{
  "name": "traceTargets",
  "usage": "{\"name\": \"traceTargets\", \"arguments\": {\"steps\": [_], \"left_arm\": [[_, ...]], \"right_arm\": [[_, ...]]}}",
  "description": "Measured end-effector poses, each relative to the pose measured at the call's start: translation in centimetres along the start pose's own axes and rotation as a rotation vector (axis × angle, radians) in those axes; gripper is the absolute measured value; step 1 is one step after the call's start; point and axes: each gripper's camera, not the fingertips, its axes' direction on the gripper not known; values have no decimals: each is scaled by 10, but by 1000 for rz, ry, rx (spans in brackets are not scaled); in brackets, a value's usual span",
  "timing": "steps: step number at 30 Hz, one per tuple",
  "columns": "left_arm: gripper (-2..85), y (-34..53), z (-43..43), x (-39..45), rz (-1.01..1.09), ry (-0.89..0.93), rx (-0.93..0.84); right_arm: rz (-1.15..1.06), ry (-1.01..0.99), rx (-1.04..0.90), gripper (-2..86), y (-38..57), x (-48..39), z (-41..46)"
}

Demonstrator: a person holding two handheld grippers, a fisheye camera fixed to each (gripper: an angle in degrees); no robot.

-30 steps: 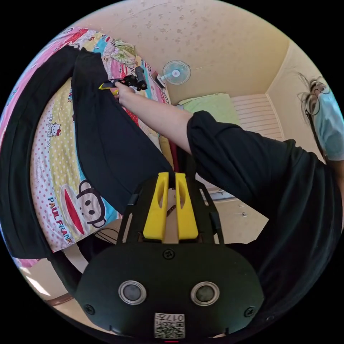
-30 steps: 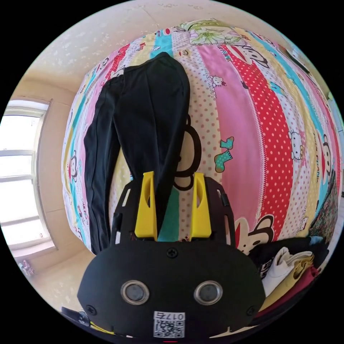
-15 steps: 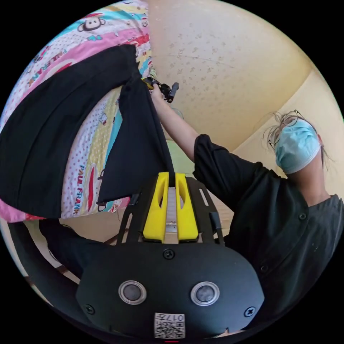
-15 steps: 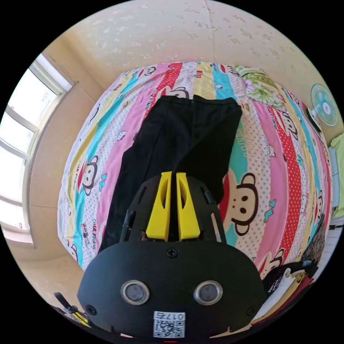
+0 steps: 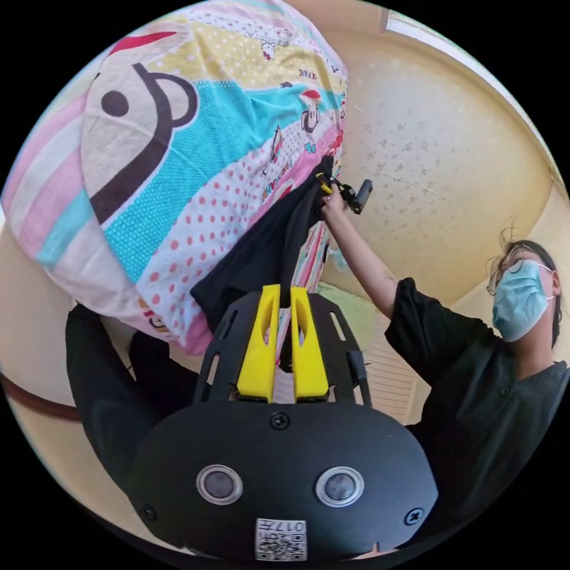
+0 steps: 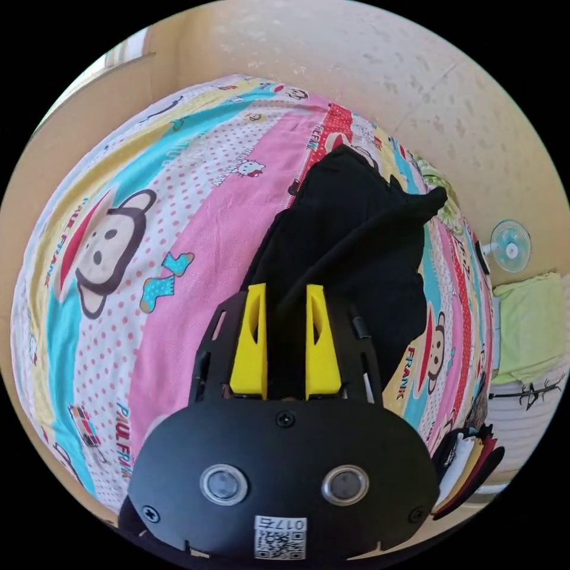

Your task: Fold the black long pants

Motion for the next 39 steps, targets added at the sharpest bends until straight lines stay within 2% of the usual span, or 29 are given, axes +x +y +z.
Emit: {"name": "traceTargets", "arguments": {"steps": [1, 3, 5, 8, 12, 16, 18, 20, 22, 23, 29, 34, 37, 39], "left_arm": [[42, 0, -1, -3, -16, -25, -6], [32, 2, -13, -9, -60, -166, -11], [65, -2, -25, -5, -37, -287, -27], [93, -24, -34, 18, 93, -425, -59], [112, -78, -4, 58, 334, -546, -122], [120, -122, 47, 74, 448, -568, -218], [126, -136, 91, 64, 449, -646, -377], [120, -132, 103, 65, 473, -731, -375], [79, -125, 112, 70, 508, -807, -400], [31, -120, 118, 69, 514, -807, -468], [4, -82, 93, 94, 569, -589, -494], [6, -46, 95, 43, 417, -559, -548], [19, -39, 96, 9, 254, -545, -503], [35, -40, 89, 13, 272, -519, -457]], "right_arm": [[2, -34, 7, 81, 11, 2, -9], [40, -247, -21, 82, 67, 21, -43], [77, -362, -58, 84, 119, 36, -63], [175, -438, -206, 89, 216, 47, -77], [341, -588, -361, 99, 335, 31, -82], [440, -631, -403, 111, 384, 10, -79], [473, -659, -369, 119, 393, 5, -78], [459, -663, -374, 112, 391, 5, -79], [408, -691, -389, 78, 388, 3, -81], [397, -676, -405, 57, 389, 4, -82], [444, -866, -359, 28, 410, 51, -114], [260, -673, -498, 36, 444, 47, -125], [335, -705, -547, 65, 459, 59, -114], [388, -684, -514, 148, 455, 77, -115]]}}
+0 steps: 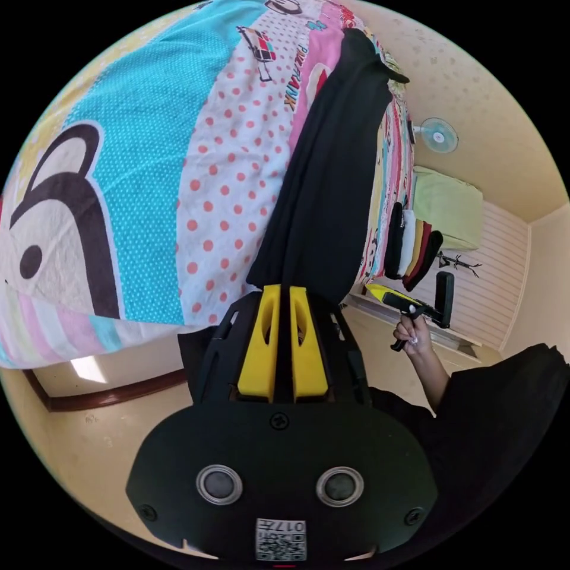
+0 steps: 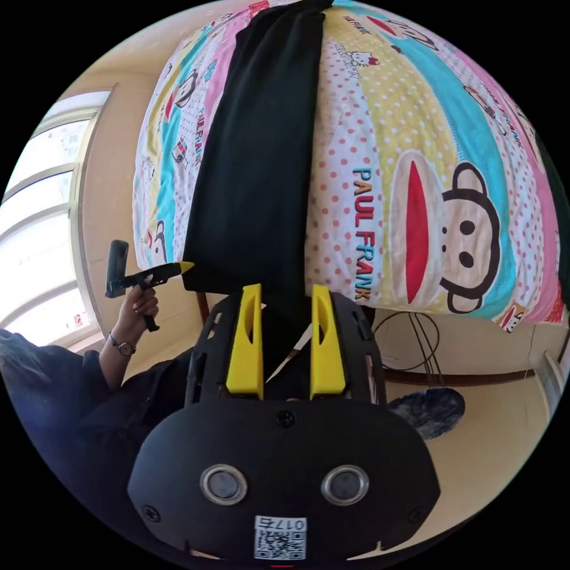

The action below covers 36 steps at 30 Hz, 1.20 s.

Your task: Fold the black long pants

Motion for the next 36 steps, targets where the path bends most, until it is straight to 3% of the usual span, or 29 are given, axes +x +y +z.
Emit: {"name": "traceTargets", "arguments": {"steps": [5, 10, 15, 19, 21, 24, 27, 30, 33, 36], "left_arm": [[40, -6, -6, 3, 15, -59, -29], [23, -3, -32, 12, 49, -90, 44], [89, -27, -45, 15, 78, -60, 145], [141, -62, -24, 16, 70, -41, 116], [146, -76, -10, 23, 83, -29, 91], [140, -77, -3, 33, 108, -10, 101], [136, -67, 5, 33, 97, 7, 97], [136, -54, 12, 23, 62, 20, 85], [136, -44, 14, 13, 28, 39, 100], [137, -41, 13, 8, 6, 44, 121]], "right_arm": [[-12, -30, 22, 173, -23, 8, -11], [42, -96, 12, 54, -36, 15, -10], [92, -211, 75, 152, -45, 34, -13], [157, -329, 92, 170, -58, 54, -7], [229, -441, 67, 148, -65, 68, 2], [269, -517, 54, 48, -68, 76, 8], [252, -563, 55, 29, -70, 77, 10], [229, -580, 69, 46, -73, 76, 12], [227, -603, 62, 124, -76, 77, 17], [240, -592, 77, 124, -77, 78, 18]]}}
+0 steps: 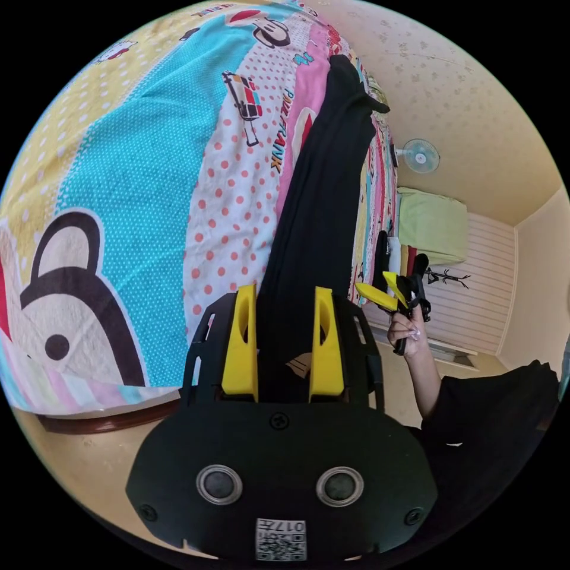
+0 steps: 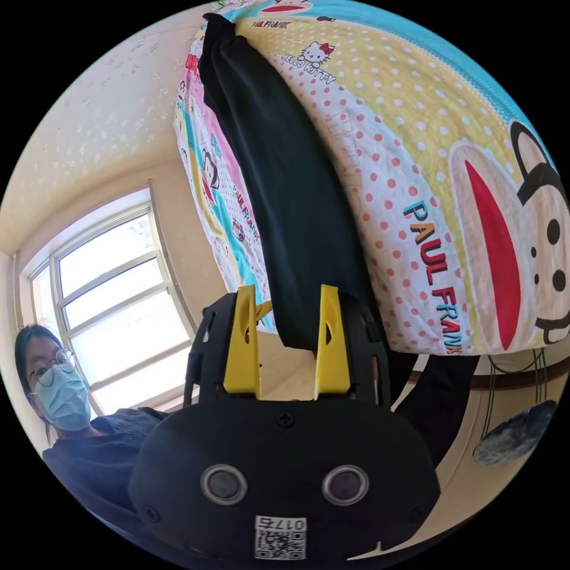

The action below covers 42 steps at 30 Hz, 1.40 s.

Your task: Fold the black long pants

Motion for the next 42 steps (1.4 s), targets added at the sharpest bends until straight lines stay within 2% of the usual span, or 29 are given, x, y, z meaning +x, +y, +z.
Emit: {"name": "traceTargets", "arguments": {"steps": [1, 3, 5, 7, 9, 11, 13, 15, 19, 21, 23, 27, 28, 31, 35, 37, 39, 42], "left_arm": [[138, 0, -1, 0, -1, 0, 8], [140, -5, -4, 5, 7, -8, 34], [143, -11, -4, 10, 18, -25, 41], [145, -17, -1, 16, 30, -46, 45], [148, -26, 8, 24, 44, -74, 45], [146, -31, 25, 27, 50, -112, 9], [140, -31, 43, 31, 64, -152, -13], [107, -27, 52, 43, 64, -224, -6], [49, -17, 78, 52, 78, -158, -129], [44, 2, 97, 63, 109, -72, -267], [42, 27, 114, 77, 153, -62, -366], [50, 78, 142, 89, 120, -192, -525], [55, 82, 141, 88, 104, -209, -517], [78, 80, 123, 88, 53, -227, -411], [96, 35, 94, 106, 120, -177, -189], [107, 5, 85, 121, 175, -191, -127], [123, -30, 73, 140, 219, -195, -44], [126, -56, 65, 153, 231, -172, 75]], "right_arm": [[5, 6, 2, 117, -1, 0, 0], [6, 40, -3, 47, -4, -1, 3], [-14, 61, -8, 44, -6, -5, 5], [-42, 101, 28, 55, -7, -12, 3], [-52, 222, 60, 124, -12, -18, 3], [-83, 308, 62, 140, -15, -19, 12], [-110, 374, -4, 118, -20, -13, 35], [-188, 443, -169, 70, -27, -3, 79], [-262, 492, -283, 48, -39, -22, 82], [-366, 706, -369, 42, -18, -41, 82], [-422, 834, -474, 42, 8, -44, 84], [-308, 750, -659, 52, 43, -20, 79], [-297, 742, -639, 57, 41, -20, 74], [-317, 725, -422, 103, -15, -44, 34], [-526, 828, -168, 137, -157, -127, 8], [-585, 721, -38, 140, -224, -163, -5], [-536, 623, 136, 142, -310, -197, -23], [-417, 656, 260, 137, -393, -214, -28]]}}
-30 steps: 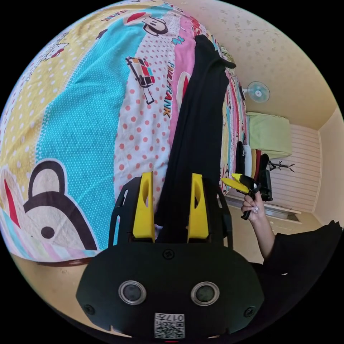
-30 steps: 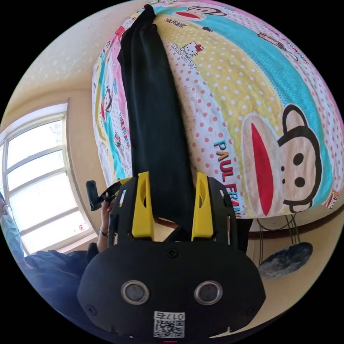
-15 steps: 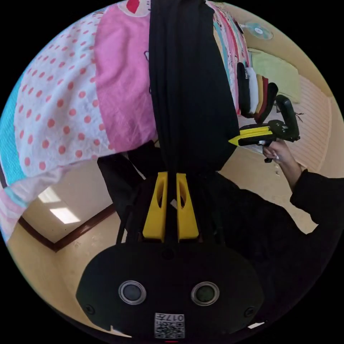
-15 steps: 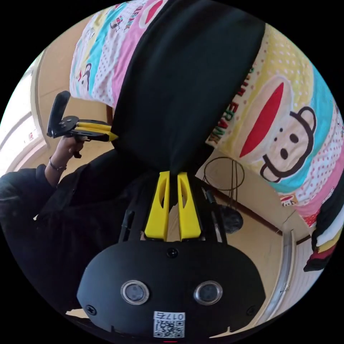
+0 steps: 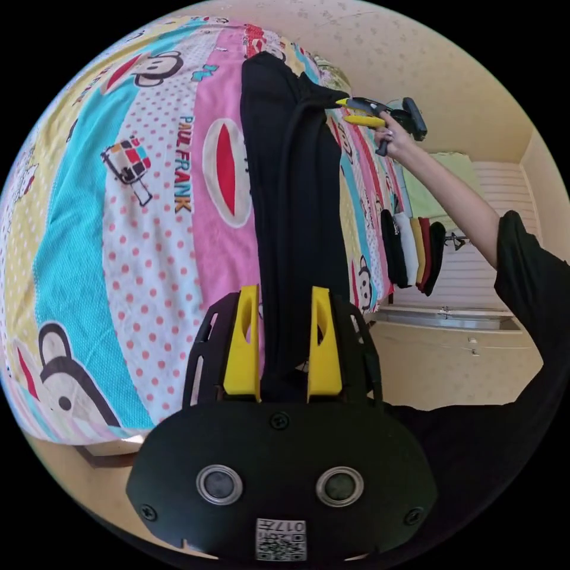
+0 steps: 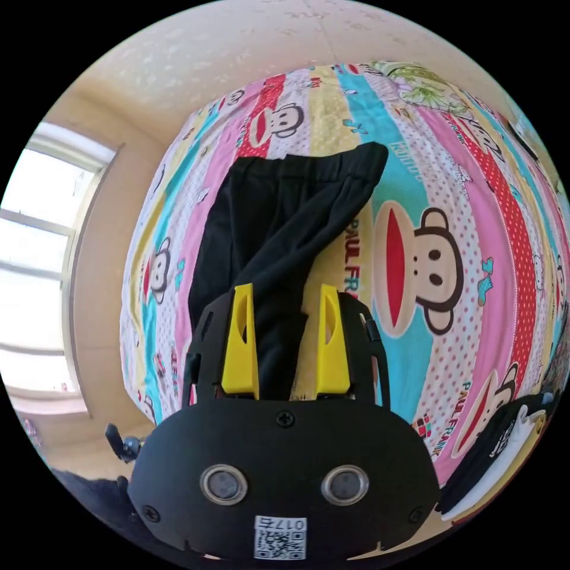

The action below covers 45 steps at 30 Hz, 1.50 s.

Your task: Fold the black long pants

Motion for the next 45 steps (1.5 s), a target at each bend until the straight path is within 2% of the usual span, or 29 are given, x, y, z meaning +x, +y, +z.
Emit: {"name": "traceTargets", "arguments": {"steps": [2, 4, 6, 9, 13, 15, 17, 19, 21, 23, 25, 28, 32, 36, 40, 43, 44, 45], "left_arm": [[126, -7, 6, -1, -25, 16, 23], [125, -7, 17, -4, -73, 43, 19], [110, 3, 28, -7, -116, 102, 24], [88, 11, 36, -12, -144, 109, -7], [105, 11, 25, -17, -156, 110, 29], [112, 10, 15, -16, -156, 99, 58], [113, 9, 13, -15, -159, 74, 59], [112, 7, 20, -14, -169, 47, 35], [93, 5, 32, -15, -166, 24, 11], [47, 2, 33, -15, -145, 14, -24], [41, 0, 18, -19, -128, 54, -20], [35, 5, -5, -37, -206, 55, 2], [157, 0, -36, -72, -263, 204, 118], [164, -35, -31, -108, -267, 400, 148], [150, -79, -16, -118, -217, 430, 27], [139, -104, 2, -112, -194, 496, -102], [124, -108, 6, -108, -184, 481, -139], [103, -108, 8, -105, -185, 457, -155]], "right_arm": [[117, 12, -10, 97, -28, 14, 13], [139, 7, -3, 53, -43, 10, 17], [5, 67, 145, 33, -53, -42, -2], [-196, 119, 258, 32, -63, -124, -11], [-223, -72, 146, 48, -96, -164, 29], [-232, 16, 62, 83, -104, -170, 58], [-256, 77, 82, 94, -92, -170, 57], [-353, 51, 65, 94, -67, -167, 50], [-456, 21, 10, 101, -7, -146, 36], [-469, -18, -19, 104, 47, -113, 22], [-450, -61, -59, 108, 98, -72, 7], [-280, -123, -115, 116, 177, 9, -16], [11, -413, -221, 138, 265, 117, -10], [215, -745, -119, 158, 292, 182, 13], [97, -829, -181, 153, 264, 189, 29], [-34, -1032, -294, 147, 245, 184, 43], [-87, -1079, -393, 140, 242, 171, 54], [-140, -1046, -478, 110, 243, 154, 62]]}}
